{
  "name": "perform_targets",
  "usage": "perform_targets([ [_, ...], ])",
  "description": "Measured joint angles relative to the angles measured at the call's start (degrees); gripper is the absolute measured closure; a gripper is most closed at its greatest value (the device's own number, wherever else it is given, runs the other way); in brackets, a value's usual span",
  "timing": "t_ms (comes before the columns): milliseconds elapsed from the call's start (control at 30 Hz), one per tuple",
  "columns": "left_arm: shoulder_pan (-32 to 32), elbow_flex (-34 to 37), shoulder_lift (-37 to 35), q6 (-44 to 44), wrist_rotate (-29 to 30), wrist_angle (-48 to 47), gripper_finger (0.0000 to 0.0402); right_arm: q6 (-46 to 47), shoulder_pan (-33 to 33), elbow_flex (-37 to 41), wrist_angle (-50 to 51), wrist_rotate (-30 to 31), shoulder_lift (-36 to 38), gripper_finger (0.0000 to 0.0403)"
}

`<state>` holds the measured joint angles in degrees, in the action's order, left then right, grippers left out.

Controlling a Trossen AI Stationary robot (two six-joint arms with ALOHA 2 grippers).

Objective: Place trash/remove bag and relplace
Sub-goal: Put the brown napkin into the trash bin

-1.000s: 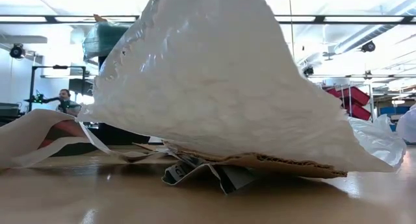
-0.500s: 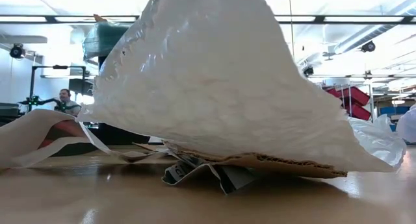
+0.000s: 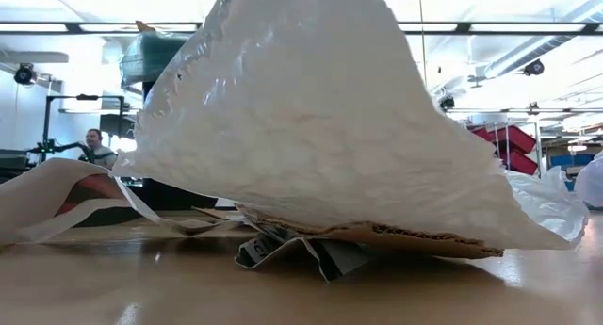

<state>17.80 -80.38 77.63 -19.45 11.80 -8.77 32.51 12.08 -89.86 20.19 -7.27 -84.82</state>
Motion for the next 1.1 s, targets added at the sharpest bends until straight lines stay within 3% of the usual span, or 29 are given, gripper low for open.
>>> perform_targets([
  [167, 0.0, -2.93, -1.53, 2.14, 1.16, -6.79, 0.0396, 0.89, 0.28, 0.0, 0.57, -0.26, 0.6, 0.031],
  [400, -0.09, -8.06, -7.33, 3.99, 13.87, -22.48, 0.0399, 0.87, 0.28, 0.0, 1.39, 1.27, 1.07, 0.022],
  [500, -0.07, -8.11, -11.58, 5.07, 22.35, -25.77, 0.04, 0.87, 0.28, 0.0, 2.98, 3.48, 0.78, 0.0194],
  [600, -0.7, -7.82, -15.14, 4.76, 35.76, -32.32, 0.04, 0.89, 0.28, 0.04, 4.83, 4.29, -0.4, 0.0173],
  [700, -4.52, -7.73, -17.98, -2.02, 42.76, -40.0, 0.0399, 0.92, 0.28, 0.09, 5.41, 4.28, -2.08, 0.0159],
  [833, -14.69, -7.8, -20.4, -7.45, 39.87, -43.15, 0.0399, 1.18, 0.28, 0.09, 5.22, 3.87, -4.17, 0.015],
  [1100, -35.36, -7.78, -16.56, -4.47, 14.74, -43.05, 0.0398, 1.57, 0.28, 0.11, 6.16, 0.77, -7.26, 0.0155],
])
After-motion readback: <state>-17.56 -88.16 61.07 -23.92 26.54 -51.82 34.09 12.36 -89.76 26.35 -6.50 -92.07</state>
